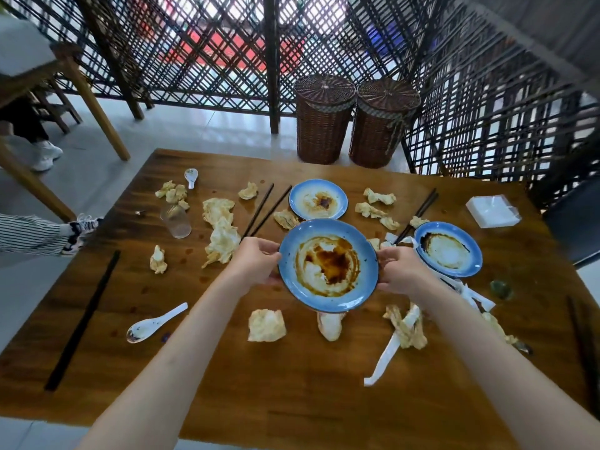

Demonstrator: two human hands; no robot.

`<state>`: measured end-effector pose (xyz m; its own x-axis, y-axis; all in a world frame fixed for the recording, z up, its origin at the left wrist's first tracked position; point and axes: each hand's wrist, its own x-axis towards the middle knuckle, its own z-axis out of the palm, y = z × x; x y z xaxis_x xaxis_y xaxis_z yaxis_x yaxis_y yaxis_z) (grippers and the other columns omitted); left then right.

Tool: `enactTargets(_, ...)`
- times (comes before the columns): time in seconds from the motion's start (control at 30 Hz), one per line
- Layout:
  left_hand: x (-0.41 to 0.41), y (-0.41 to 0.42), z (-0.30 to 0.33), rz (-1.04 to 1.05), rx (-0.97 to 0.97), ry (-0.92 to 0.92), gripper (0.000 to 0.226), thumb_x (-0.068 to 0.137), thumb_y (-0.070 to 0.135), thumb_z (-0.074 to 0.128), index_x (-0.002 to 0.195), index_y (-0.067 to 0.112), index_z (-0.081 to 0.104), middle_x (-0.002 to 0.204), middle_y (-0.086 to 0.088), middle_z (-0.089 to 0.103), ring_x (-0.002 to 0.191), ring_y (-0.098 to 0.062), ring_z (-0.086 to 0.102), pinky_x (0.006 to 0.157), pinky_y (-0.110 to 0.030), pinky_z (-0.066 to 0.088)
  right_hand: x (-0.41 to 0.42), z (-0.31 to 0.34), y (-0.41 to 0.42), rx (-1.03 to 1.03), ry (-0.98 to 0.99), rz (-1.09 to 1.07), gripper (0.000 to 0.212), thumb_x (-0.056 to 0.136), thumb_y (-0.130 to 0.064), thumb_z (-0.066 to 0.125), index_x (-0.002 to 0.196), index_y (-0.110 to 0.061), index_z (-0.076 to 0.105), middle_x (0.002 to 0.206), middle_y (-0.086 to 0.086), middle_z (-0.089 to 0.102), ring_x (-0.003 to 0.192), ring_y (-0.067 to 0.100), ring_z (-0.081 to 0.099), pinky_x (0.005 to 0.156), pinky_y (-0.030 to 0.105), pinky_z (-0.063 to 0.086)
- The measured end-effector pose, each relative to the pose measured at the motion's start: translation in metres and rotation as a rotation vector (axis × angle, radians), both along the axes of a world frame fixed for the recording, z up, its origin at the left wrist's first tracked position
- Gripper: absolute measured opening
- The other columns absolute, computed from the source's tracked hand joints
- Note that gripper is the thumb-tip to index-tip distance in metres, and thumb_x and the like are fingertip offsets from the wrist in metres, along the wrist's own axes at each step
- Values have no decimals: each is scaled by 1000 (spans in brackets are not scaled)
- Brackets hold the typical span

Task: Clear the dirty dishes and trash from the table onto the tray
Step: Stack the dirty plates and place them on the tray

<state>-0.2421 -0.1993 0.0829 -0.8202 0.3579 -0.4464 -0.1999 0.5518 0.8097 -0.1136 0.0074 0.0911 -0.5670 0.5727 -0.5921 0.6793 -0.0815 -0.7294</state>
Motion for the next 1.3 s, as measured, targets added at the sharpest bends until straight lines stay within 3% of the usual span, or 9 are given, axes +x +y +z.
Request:
enactTargets(0.2, -78, 47, 4, 4, 86, 7, 26, 92, 15, 59, 117, 7, 63, 99, -9, 69, 83, -20, 69, 70, -36, 59, -70, -1, 36, 0, 72, -76, 40, 90, 13, 42, 124, -6, 52, 113, 9, 54, 111, 31, 57, 84, 41, 54)
enactTargets(0.33, -115, 72, -19, 20, 54, 19, 30, 92, 16, 60, 121, 8, 62, 105, -9, 68, 83, -20, 70, 70, -38, 60, -113, -19, 60, -42, 82, -136, 33, 86, 18, 44, 91, -12, 56, 91, 6, 59, 83, 22, 61, 59, 32, 55)
enactTargets(0.4, -129, 84, -33, 40, 56, 35, 31, 92, 16, 60, 122, 8, 61, 105, -7, 67, 84, -20, 69, 69, -37, 60, -131, -32, 71, -39, 75, -162, 34, 86, 16, 45, 77, -16, 54, 84, 4, 60, 75, 19, 60, 56, 33, 54)
enactTargets(0.6, -170, 118, -76, 94, 81, 46, 24, 92, 15, 59, 114, 9, 66, 103, -7, 69, 86, -21, 69, 70, -39, 60, -177, -77, 105, -70, 47, -176, 28, 87, 10, 50, 99, -15, 53, 91, 5, 60, 94, 26, 61, 72, 40, 57)
enactTargets(0.77, -200, 133, -106, 156, 51, 86, 20, 91, 14, 60, 108, 10, 69, 93, -5, 71, 75, -18, 70, 61, -32, 59, -208, -102, 118, -34, 41, -128, 27, 86, 11, 50, 92, -16, 51, 82, 0, 57, 92, 25, 60, 75, 40, 57)
enactTargets(0.83, -205, 136, -115, 167, 17, 109, 19, 91, 16, 60, 107, 11, 70, 93, -5, 71, 75, -19, 70, 62, -33, 59, -214, -109, 121, 17, 11, -108, 27, 85, 12, 48, 79, -15, 50, 78, 0, 55, 90, 25, 59, 80, 45, 56)
enactTargets(1.03, -211, 144, -129, 157, -56, 178, 21, 92, 15, 58, 110, 11, 69, 96, -1, 69, 77, -13, 67, 63, -31, 60, -223, -121, 126, 59, -23, -65, 32, 87, 8, 52, 73, -20, 46, 78, 0, 55, 80, 19, 58, 70, 38, 57)
enactTargets(1.17, -212, 145, -131, 125, -87, 200, 23, 93, 15, 56, 112, 11, 68, 104, -4, 70, 86, -16, 67, 77, -38, 59, -227, -120, 127, 130, -56, -24, 23, 88, 5, 54, 85, -17, 48, 85, 1, 57, 85, 21, 58, 76, 42, 58)
enactTargets(1.3, -213, 150, -130, 85, -137, 264, 24, 93, 16, 57, 113, 10, 69, 107, -4, 70, 87, -15, 65, 80, -37, 57, -230, -120, 128, 206, -107, 20, 20, 90, 4, 51, 98, -14, 52, 86, 2, 54, 83, 20, 56, 69, 35, 58)
